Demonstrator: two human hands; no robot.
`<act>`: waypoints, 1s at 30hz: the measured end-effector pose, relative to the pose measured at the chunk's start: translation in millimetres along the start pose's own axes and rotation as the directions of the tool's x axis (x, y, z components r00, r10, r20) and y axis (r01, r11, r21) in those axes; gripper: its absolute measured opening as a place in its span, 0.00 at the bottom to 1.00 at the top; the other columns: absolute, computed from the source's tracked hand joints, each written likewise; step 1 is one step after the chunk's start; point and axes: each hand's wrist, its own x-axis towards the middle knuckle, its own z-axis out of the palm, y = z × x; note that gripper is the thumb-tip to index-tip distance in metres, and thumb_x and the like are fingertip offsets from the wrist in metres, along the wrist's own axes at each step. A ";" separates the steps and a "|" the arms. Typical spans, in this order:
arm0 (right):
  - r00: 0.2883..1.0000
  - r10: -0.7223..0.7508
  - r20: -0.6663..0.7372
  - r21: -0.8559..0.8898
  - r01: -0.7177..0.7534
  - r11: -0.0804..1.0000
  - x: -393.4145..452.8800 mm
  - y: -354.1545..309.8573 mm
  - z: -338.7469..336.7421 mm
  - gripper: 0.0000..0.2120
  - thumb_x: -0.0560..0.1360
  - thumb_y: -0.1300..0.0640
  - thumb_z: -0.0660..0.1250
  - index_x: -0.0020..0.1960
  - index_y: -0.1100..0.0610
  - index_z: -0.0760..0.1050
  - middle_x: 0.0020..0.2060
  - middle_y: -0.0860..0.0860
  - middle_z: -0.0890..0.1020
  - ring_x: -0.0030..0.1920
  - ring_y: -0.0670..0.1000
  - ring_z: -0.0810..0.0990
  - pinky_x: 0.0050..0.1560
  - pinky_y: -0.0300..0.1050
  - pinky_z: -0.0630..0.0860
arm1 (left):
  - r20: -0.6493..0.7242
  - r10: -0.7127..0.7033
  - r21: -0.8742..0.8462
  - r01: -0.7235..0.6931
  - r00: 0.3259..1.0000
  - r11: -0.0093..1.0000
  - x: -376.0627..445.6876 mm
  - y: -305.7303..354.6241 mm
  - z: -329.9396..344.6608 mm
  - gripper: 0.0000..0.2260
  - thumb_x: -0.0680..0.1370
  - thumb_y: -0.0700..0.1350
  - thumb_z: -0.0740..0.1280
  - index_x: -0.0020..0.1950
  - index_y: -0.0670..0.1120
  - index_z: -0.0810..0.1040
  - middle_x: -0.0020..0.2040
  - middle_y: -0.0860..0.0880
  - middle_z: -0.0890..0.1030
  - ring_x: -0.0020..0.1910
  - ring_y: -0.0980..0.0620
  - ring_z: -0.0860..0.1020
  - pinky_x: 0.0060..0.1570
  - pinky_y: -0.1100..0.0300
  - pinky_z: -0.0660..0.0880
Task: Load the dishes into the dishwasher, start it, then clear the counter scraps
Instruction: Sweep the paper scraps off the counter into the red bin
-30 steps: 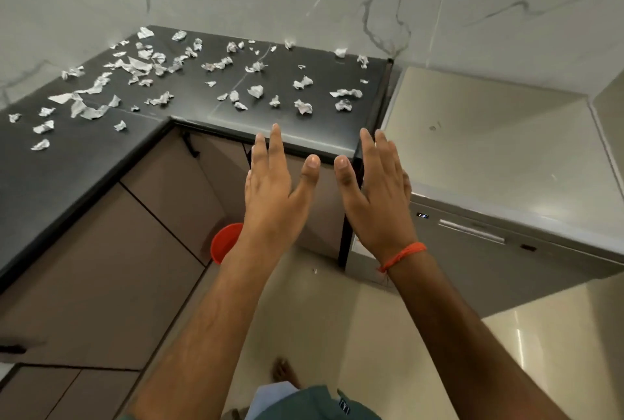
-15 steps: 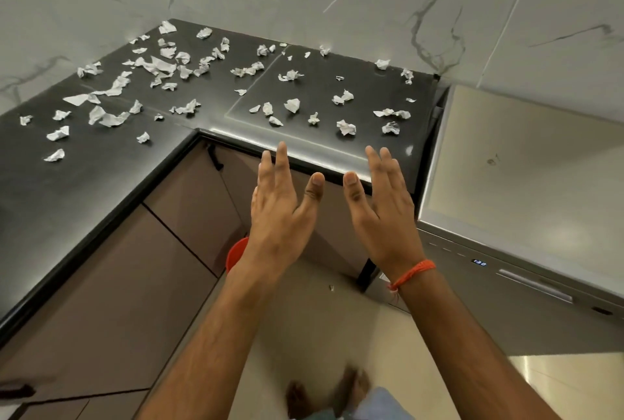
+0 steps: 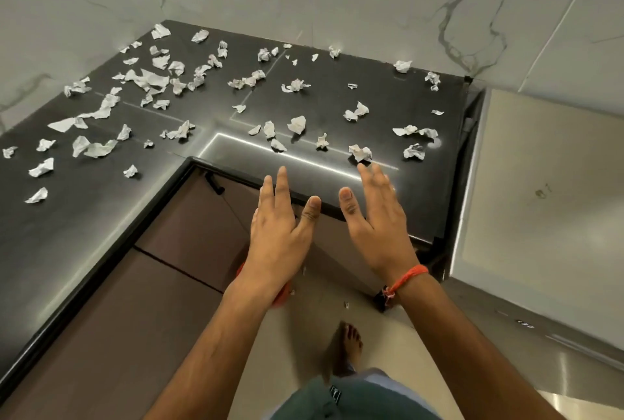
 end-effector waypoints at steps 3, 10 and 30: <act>1.000 -0.007 0.002 -0.018 0.008 1.000 27.8 13.3 -6.1 0.35 0.78 0.31 0.49 0.81 0.43 0.51 0.82 0.44 0.50 0.81 0.45 0.44 0.80 0.57 0.46 | 0.012 -0.024 0.000 0.024 1.000 1.000 27.3 9.0 1.5 0.37 0.79 0.69 0.52 0.83 0.58 0.41 0.83 0.51 0.42 0.82 0.52 0.43 0.80 0.46 0.45; 0.999 0.044 -0.004 -0.029 -0.045 0.999 79.6 34.2 -11.5 0.31 0.81 0.34 0.52 0.81 0.42 0.54 0.82 0.46 0.52 0.81 0.46 0.46 0.80 0.57 0.47 | 0.051 -0.046 0.003 0.046 0.998 0.999 78.7 14.9 6.8 0.37 0.79 0.69 0.52 0.82 0.58 0.41 0.83 0.52 0.41 0.82 0.52 0.44 0.79 0.47 0.47; 0.922 0.247 -0.298 -0.256 -0.326 0.910 247.9 181.3 -51.3 0.37 0.80 0.34 0.56 0.79 0.57 0.60 0.79 0.57 0.62 0.80 0.55 0.57 0.78 0.59 0.56 | 0.205 -0.082 0.026 0.079 0.975 0.997 186.2 -46.5 8.2 0.40 0.76 0.70 0.57 0.82 0.60 0.40 0.83 0.53 0.41 0.82 0.51 0.46 0.79 0.47 0.51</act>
